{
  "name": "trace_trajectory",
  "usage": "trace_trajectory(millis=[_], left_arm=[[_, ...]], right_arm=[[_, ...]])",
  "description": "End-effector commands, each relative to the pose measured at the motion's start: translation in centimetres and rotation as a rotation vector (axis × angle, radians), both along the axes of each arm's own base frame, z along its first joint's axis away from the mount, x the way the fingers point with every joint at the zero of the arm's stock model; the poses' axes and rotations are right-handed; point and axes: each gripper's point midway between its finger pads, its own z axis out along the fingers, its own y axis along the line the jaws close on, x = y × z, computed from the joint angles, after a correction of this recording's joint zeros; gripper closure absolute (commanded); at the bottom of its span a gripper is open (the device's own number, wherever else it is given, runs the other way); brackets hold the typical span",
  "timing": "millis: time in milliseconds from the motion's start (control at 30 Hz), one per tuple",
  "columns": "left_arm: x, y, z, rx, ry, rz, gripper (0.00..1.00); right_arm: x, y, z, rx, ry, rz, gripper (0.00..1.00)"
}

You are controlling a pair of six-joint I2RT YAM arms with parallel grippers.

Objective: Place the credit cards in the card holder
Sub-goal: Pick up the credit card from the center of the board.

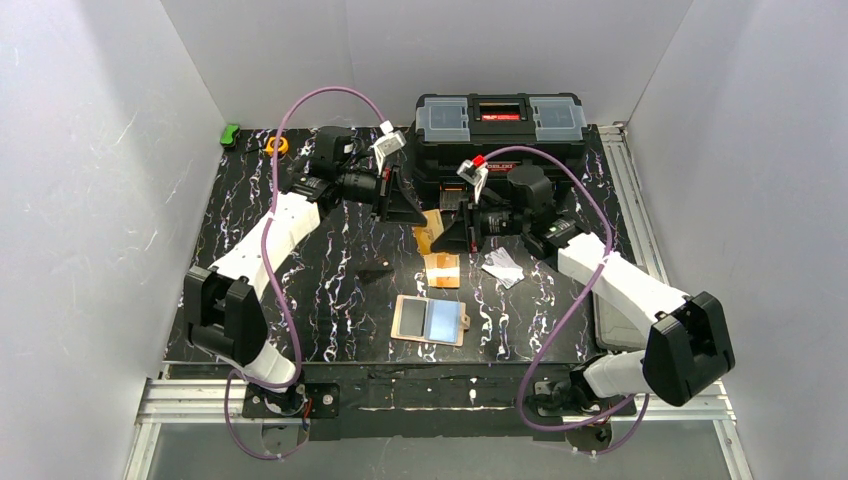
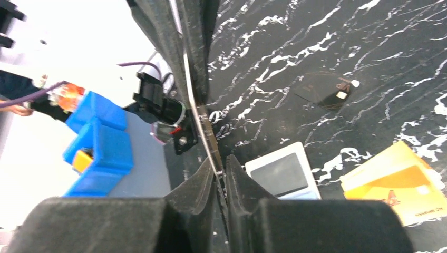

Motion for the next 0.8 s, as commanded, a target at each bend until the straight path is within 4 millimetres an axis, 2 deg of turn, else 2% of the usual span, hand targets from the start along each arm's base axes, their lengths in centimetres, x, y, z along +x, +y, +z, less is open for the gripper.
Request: trace_trajectory(millis=[0,133,433,567,767], left_arm=[[-1.6,0.5,3.4,-0.069,0.014,-0.037,1.00],[-1.7,0.6,3.2,-0.063,0.009,-0.037,1.00],[-2.6,1.1,2.2,-0.034,-0.009,-0.045,1.00],[-3.1,1.2,2.4,-0.037,0.001,-0.055,0.95],[-3.5,1.1,2.3,-0.037,0.009,-0.065,0.91]], right_arm=[[0.8,-0.7,3.7,0.135,-0.036,-0.026,0.87],[1.5,-1.8,4.6,0.162,-0.043,-0.063,0.99],[2.3,-3.3,6.2,0.216,-0.056,-0.114,0.99],[2.8,-4.2,6.6,0.240,-0.056,-0.145,0.99],[3.2,-4.3,7.2,0.274,-0.049,-0.162,0.99]])
